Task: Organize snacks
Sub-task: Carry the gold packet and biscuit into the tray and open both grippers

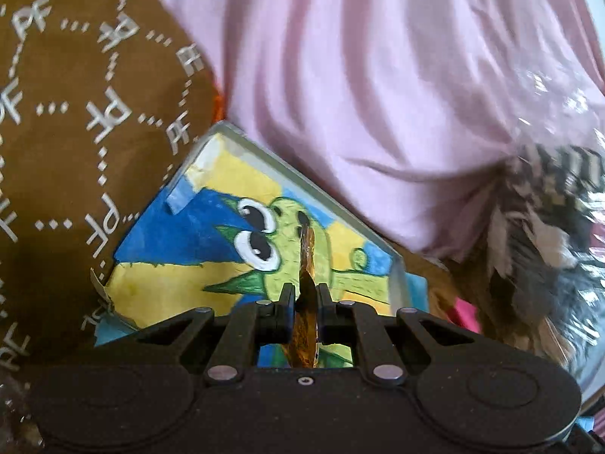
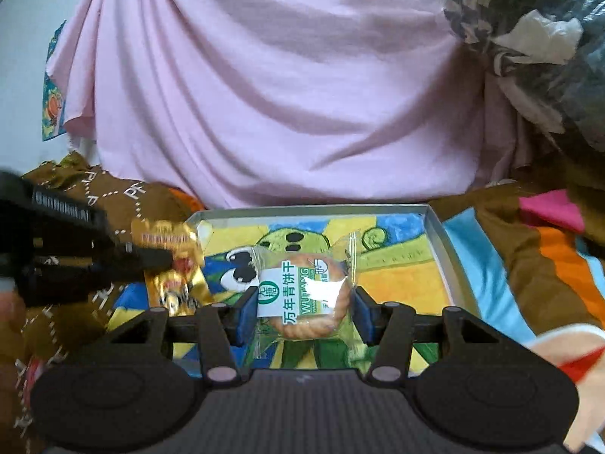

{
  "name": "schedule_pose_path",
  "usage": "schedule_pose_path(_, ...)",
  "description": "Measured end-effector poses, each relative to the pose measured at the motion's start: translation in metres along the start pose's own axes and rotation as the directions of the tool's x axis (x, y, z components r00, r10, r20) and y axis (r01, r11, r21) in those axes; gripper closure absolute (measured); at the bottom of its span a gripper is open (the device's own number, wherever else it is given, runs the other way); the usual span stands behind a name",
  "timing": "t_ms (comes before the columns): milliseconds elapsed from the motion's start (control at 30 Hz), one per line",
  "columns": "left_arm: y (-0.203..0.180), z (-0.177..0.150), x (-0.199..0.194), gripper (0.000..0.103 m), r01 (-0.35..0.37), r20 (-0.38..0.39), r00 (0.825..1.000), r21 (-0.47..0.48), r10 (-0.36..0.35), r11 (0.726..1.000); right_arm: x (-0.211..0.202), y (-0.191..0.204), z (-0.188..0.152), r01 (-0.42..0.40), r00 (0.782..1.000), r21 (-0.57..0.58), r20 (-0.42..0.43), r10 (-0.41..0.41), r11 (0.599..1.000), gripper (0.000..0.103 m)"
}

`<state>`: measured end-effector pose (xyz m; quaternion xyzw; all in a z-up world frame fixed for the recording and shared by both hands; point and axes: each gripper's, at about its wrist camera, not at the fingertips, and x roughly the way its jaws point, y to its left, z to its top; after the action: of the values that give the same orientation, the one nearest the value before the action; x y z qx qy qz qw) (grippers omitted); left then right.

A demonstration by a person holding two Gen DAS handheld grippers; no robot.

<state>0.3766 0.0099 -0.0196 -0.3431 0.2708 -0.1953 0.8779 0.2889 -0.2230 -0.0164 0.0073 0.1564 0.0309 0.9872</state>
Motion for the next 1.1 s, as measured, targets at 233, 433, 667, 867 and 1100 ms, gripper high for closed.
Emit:
schedule_pose_path(233, 0.013, -0.002, 0.018, 0.092, -0.06, 0.0, 0.998, 0.027, 0.06, 0.998, 0.039, 0.013, -0.005, 0.005, 0.998, 0.002, -0.057, -0.005, 1.0, 0.047)
schedule_pose_path(433, 0.017, -0.003, 0.028, 0.091, -0.143, -0.019, 0.989, 0.055, 0.145, 0.988, 0.053, 0.015, -0.016, 0.002, 0.991, 0.013, -0.13, 0.0, 1.0, 0.046)
schedule_pose_path(667, 0.009, -0.005, 0.028, 0.041, -0.302, 0.01, 0.952, 0.159, 0.304, 0.94, 0.051, 0.008, -0.016, -0.008, 0.991, 0.042, -0.134, 0.013, 0.999, 0.03)
schedule_pose_path(867, -0.009, -0.013, 0.013, 0.005, -0.383, 0.097, 0.923, 0.274, 0.371, 0.882, 0.028, 0.007, -0.01, 0.005, 0.996, 0.023, -0.085, -0.003, 1.0, 0.013)
schedule_pose_path(1100, -0.028, -0.027, -0.024, 0.001, -0.416, 0.175, 0.909, 0.333, 0.378, 0.846, -0.02, 0.001, 0.001, 0.03, 0.999, 0.021, 0.018, -0.03, 0.999, 0.0)
